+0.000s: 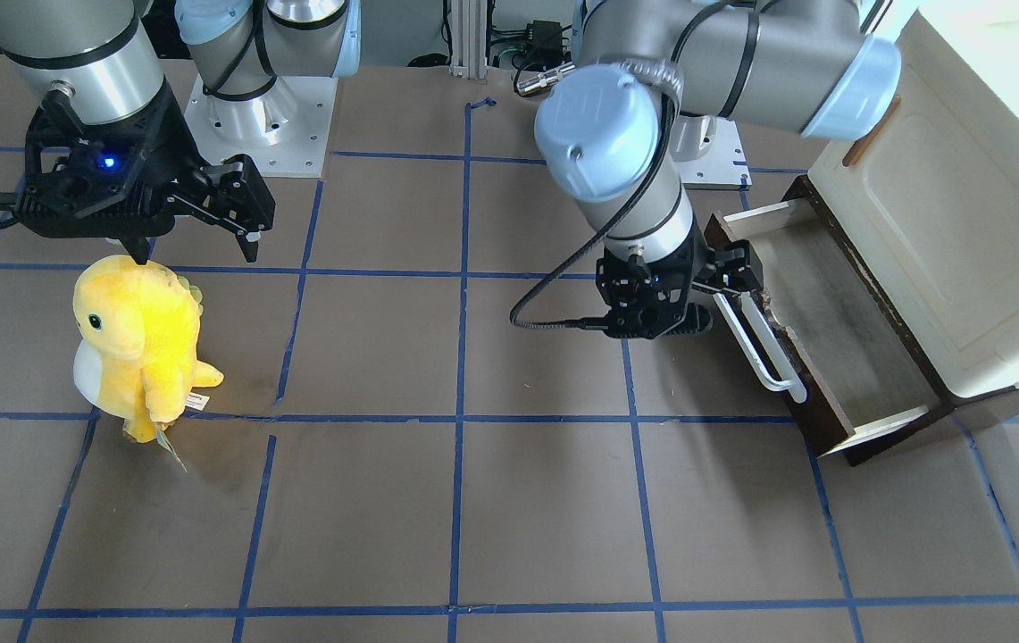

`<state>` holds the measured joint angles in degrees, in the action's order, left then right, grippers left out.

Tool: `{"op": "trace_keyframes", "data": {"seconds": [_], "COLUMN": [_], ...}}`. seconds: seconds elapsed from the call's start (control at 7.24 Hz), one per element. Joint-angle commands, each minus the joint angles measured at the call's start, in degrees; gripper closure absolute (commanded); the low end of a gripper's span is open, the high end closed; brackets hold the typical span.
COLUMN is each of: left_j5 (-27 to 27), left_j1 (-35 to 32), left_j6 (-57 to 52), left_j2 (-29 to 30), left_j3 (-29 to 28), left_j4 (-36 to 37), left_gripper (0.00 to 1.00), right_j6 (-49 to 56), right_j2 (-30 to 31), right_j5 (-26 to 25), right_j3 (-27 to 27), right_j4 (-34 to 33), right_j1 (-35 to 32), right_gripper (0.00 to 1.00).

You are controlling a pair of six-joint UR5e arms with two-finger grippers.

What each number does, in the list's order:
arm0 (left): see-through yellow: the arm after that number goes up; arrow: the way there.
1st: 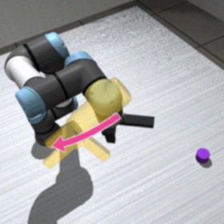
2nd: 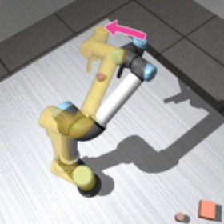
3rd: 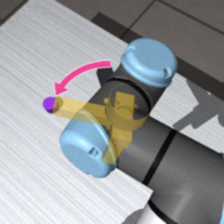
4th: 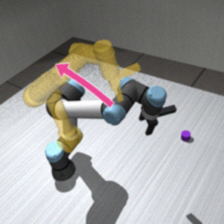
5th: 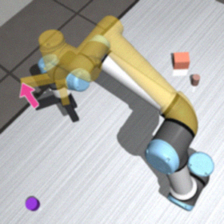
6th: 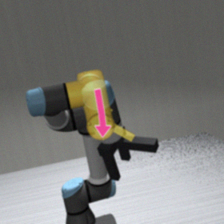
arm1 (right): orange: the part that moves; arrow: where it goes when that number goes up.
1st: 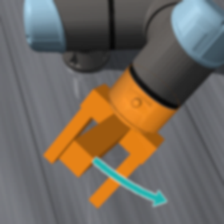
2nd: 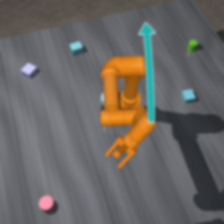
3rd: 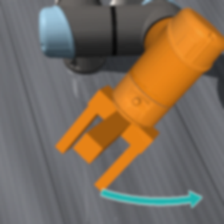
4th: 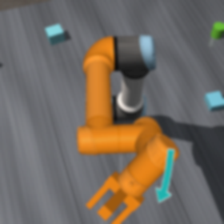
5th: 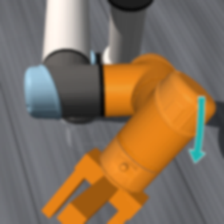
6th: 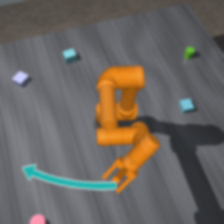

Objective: Pull drawer sideways
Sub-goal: 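Open the left gripper and lift it away from the handle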

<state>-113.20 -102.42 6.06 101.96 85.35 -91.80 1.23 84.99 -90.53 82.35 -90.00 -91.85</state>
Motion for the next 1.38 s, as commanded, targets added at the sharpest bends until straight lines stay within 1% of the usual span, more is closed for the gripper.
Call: {"op": "trace_keyframes", "data": {"seconds": [0.0, 0.14, 0.28, 0.41, 0.55, 0.69, 0.83, 1.11, 1.24], "left_j5": [13.57, 16.06, 18.43, 19.76, 19.86, 20.56, 23.52, 23.47, 23.12], "left_j1": [3.7, 5.37, 7.82, 9.5, 10.47, 11.61, 12.06, 12.15, 12.15], "left_j6": [-2.37, -6.64, -12.07, -13.26, -12.66, -12.31, -12.22, -12.31, -12.3], "left_j2": [-7.97, -10.27, -11.68, -13.26, -13.8, -13.98, -14.24, -14.6, -15.38], "left_j3": [0.16, 0.86, 0.95, 1.04, 2.0, 5.05, 6.3, 6.4, 6.4], "left_j4": [-0.57, -0.58, -0.58, -0.31, 2.39, 8.42, 10.48, 10.41, 9.28], "left_gripper": [0.0, 0.02, 0.06, 0.06, 0.06, 0.06, 0.06, 0.03, 0.01], "right_j6": [0.0, 0.0, 0.0, 0.0, 0.0, 0.0, 0.0, 0.0, 0.0], "right_j2": [0.0, 0.0, 0.0, 0.0, 0.0, 0.0, 0.0, 0.0, 0.0], "right_j5": [0.0, 0.0, 0.0, 0.0, 0.0, 0.0, 0.0, 0.0, 0.0], "right_j3": [0.0, 0.0, 0.0, 0.0, 0.0, 0.0, 0.0, 0.0, 0.0], "right_j4": [0.0, 0.0, 0.0, 0.0, 0.0, 0.0, 0.0, 0.0, 0.0], "right_j1": [0.0, 0.0, 0.0, 0.0, 0.0, 0.0, 0.0, 0.0, 0.0], "right_gripper": [0.0, 0.0, 0.0, 0.0, 0.0, 0.0, 0.0, 0.0, 0.0]}}
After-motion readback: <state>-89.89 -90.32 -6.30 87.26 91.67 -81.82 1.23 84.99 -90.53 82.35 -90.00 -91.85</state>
